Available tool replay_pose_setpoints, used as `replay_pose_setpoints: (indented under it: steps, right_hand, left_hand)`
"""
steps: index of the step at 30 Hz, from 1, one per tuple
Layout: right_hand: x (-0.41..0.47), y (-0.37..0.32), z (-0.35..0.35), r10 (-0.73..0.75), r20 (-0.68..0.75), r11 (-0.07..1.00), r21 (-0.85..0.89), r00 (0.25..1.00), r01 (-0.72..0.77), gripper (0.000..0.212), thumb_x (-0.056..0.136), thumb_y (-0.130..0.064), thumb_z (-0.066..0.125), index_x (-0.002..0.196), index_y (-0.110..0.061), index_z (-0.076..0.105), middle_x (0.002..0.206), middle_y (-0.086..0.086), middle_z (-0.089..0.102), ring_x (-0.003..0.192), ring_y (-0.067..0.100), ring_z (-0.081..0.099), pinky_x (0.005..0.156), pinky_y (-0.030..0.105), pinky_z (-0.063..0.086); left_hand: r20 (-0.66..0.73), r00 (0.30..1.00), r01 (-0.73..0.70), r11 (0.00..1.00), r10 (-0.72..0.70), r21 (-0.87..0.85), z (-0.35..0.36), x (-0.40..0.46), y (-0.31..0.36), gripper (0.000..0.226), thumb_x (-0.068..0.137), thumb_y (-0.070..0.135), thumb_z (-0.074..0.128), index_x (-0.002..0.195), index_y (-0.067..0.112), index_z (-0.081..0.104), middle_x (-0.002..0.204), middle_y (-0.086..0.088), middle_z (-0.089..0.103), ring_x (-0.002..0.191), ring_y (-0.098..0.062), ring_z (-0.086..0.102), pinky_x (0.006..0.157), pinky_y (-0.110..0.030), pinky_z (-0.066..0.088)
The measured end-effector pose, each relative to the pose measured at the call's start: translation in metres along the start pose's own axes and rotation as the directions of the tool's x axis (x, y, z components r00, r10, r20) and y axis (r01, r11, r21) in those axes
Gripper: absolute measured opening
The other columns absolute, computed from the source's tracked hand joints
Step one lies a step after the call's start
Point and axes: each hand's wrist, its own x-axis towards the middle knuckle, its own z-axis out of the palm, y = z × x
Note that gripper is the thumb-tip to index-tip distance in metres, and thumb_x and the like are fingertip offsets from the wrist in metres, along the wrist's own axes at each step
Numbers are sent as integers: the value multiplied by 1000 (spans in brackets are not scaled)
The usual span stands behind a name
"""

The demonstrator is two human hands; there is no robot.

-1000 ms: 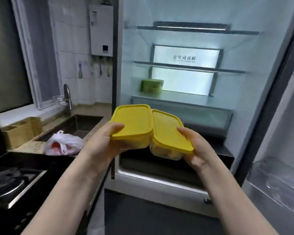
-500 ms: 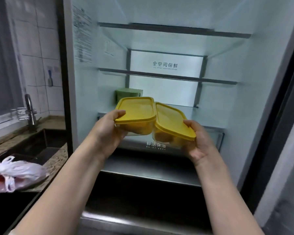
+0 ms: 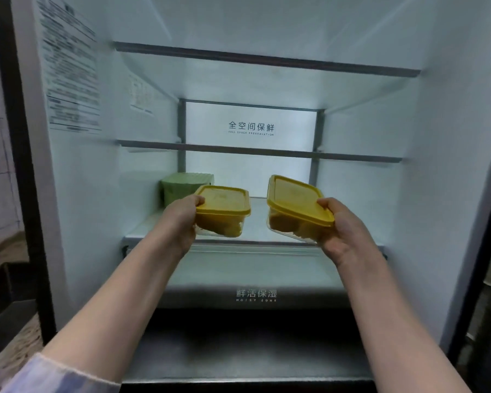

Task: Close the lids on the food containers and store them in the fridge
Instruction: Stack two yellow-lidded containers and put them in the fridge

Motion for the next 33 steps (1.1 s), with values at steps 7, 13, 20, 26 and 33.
replay_pose_setpoints:
  steps: [7, 13, 20, 26, 33]
  right_hand:
    - [43, 0, 34, 72, 82, 996, -61, 994, -67, 6, 93, -7, 49, 91, -3, 52, 84, 16, 57, 72, 26, 58, 60, 41, 52]
    - [87, 13, 62, 159, 80, 983, -102, 984, -151, 10, 94, -7, 46, 98, -2, 52, 97, 16, 56, 79, 25, 56, 80, 39, 52]
    - [121, 15, 71, 188, 47, 959, -225, 981, -173, 11, 93, -10, 46, 91, -4, 54, 112, 17, 58, 106, 28, 59, 100, 44, 48]
    - [132, 13, 81, 226, 72, 891, -418, 972, -176, 19, 91, -20, 57, 106, -8, 55, 137, 15, 46, 122, 32, 50, 104, 44, 45]
    - [105, -1, 45, 257, 428, 604, -771, 867, 201, 96, 63, -41, 83, 141, -28, 28, 132, 3, 45, 113, 30, 55, 82, 38, 58]
  left_hand:
    - [-52, 999, 3, 979, 8, 205, 26, 53, -24, 19, 95, 14, 45, 79, 10, 54, 79, -6, 49, 69, -15, 44, 61, -27, 34]
    - [-27, 999, -34, 975, 41, 221, 54, 73, -42, 39, 98, 22, 36, 133, 7, 44, 132, -13, 50, 118, -26, 46, 94, -32, 35]
    - [69, 998, -23, 984, 11, 176, 60, 89, -43, 82, 89, 69, 5, 139, 17, 45, 142, -12, 49, 136, -24, 39, 119, -43, 21]
    - [309, 950, -162, 921, 48, 354, 38, 69, -20, 75, 76, 78, 36, 130, 28, 54, 145, -5, 47, 129, -21, 46, 116, -41, 26]
    - [378, 782, -523, 192, 495, 830, 22, 40, -21, 100, 69, 50, 75, 147, 42, 13, 148, 1, 35, 125, -19, 50, 97, -30, 44]
